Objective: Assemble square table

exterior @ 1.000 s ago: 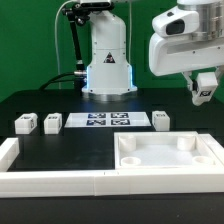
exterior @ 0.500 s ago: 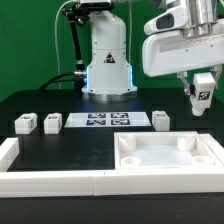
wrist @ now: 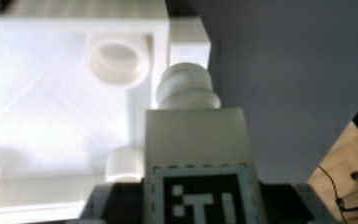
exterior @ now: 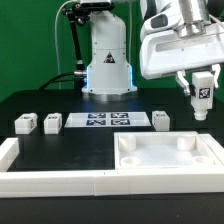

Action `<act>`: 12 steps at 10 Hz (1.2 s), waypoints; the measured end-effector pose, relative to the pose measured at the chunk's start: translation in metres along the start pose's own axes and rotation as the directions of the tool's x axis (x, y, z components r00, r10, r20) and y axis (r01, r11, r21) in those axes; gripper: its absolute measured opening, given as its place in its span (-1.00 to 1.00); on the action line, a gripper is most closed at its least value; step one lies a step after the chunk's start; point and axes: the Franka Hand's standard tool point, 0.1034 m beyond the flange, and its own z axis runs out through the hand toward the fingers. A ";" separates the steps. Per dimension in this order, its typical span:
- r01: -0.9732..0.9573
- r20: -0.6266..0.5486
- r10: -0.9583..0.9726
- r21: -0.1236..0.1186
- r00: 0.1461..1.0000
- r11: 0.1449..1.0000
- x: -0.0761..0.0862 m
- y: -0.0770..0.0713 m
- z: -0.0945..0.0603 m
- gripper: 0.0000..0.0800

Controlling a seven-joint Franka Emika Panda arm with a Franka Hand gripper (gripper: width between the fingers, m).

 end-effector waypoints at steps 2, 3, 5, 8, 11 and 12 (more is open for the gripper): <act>0.040 -0.009 -0.040 -0.014 0.999 0.999 0.014 0.015 0.012 -0.28; 0.051 -0.021 -0.052 -0.016 0.998 0.999 0.024 0.020 0.014 -0.28; 0.080 -0.036 -0.080 -0.022 0.996 0.997 0.040 0.029 0.023 -0.28; 0.092 -0.044 -0.093 -0.023 0.995 0.996 0.046 0.030 0.023 -0.28; 0.093 -0.042 -0.094 -0.023 0.995 0.995 0.046 0.030 0.025 -0.28; 0.095 -0.045 -0.096 -0.021 0.994 0.995 0.055 0.030 0.030 -0.28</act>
Offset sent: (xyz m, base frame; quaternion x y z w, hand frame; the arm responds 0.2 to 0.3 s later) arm 0.0461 -0.0049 -0.0049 0.0040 0.0112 -0.0390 0.9992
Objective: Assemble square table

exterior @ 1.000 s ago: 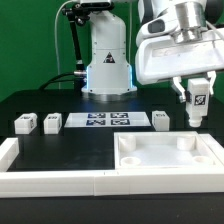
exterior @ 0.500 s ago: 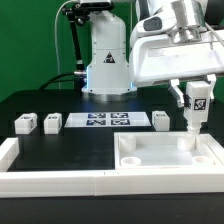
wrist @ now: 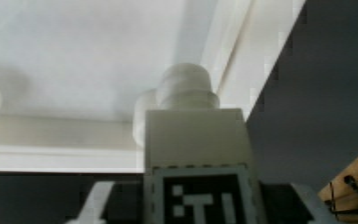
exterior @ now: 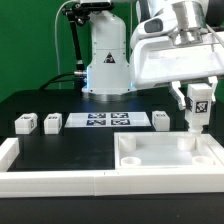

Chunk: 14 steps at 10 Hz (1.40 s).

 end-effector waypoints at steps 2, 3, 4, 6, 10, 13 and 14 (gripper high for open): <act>-0.002 -0.021 0.002 0.000 1.000 1.000 0.020 0.004 0.011 -0.28; 0.001 -0.026 -0.001 -0.002 1.000 1.000 0.028 0.009 0.018 -0.28; 0.001 -0.030 -0.001 -0.002 1.000 1.000 0.032 0.011 0.024 -0.28; 0.000 -0.029 0.000 -0.003 1.000 1.000 0.034 0.014 0.034 -0.28; -0.002 -0.044 0.001 -0.007 0.999 1.000 0.031 0.014 0.039 -0.28; -0.002 -0.060 0.001 -0.010 0.998 1.000 0.027 0.014 0.044 -0.28; -0.002 -0.054 0.001 -0.010 0.999 1.000 0.024 0.013 0.047 -0.28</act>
Offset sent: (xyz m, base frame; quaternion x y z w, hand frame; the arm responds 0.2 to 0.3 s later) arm 0.0374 0.0001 -0.0081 0.0105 0.0212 -0.0244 0.9994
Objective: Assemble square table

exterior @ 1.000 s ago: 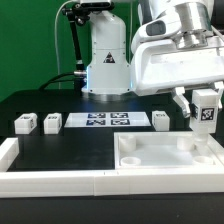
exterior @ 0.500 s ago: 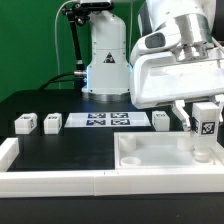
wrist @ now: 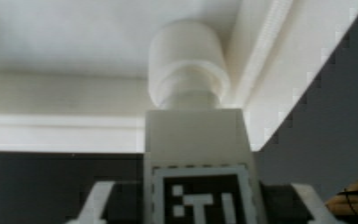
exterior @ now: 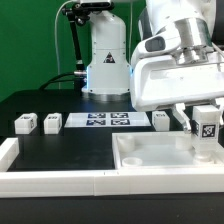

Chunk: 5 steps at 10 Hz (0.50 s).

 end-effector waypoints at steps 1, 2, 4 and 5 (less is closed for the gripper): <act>0.001 0.004 -0.001 0.001 1.000 1.000 -0.004 -0.001 0.002 -0.28; 0.003 -0.001 -0.003 0.000 1.000 1.000 -0.006 -0.003 0.003 -0.28; 0.004 -0.004 -0.004 0.000 1.000 1.000 -0.007 -0.005 0.003 -0.28; 0.003 -0.003 -0.003 -0.001 1.000 1.000 -0.007 -0.004 0.003 -0.28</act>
Offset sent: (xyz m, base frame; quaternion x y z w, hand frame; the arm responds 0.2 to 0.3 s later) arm -0.0112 0.0074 -0.0118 -0.0069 0.0016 0.0034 1.0000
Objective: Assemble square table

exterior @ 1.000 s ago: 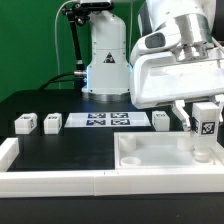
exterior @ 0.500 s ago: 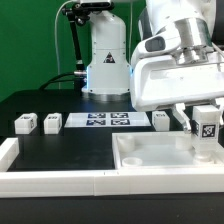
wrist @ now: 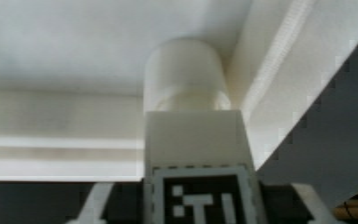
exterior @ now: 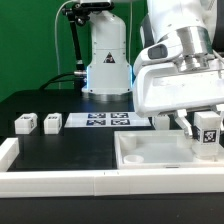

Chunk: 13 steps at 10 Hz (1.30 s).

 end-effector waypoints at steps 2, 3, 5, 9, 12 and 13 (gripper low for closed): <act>0.000 0.008 0.000 0.002 1.000 1.000 -0.001 0.000 0.001 -0.11; 0.000 0.009 0.000 0.002 1.000 1.000 -0.001 0.000 0.001 -0.11; 0.000 0.009 0.000 0.002 1.000 1.000 -0.001 0.000 0.001 0.46; 0.000 0.009 0.000 0.002 1.000 1.000 -0.001 0.000 0.000 0.61; 0.001 0.016 -0.001 0.007 1.000 1.000 0.016 0.001 -0.019 0.62; 0.000 0.012 0.000 0.007 1.000 1.000 0.021 0.002 -0.023 0.62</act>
Offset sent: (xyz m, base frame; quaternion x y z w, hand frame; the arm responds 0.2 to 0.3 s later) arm 0.0000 0.0000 0.0000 0.0000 0.0000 0.0000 1.0000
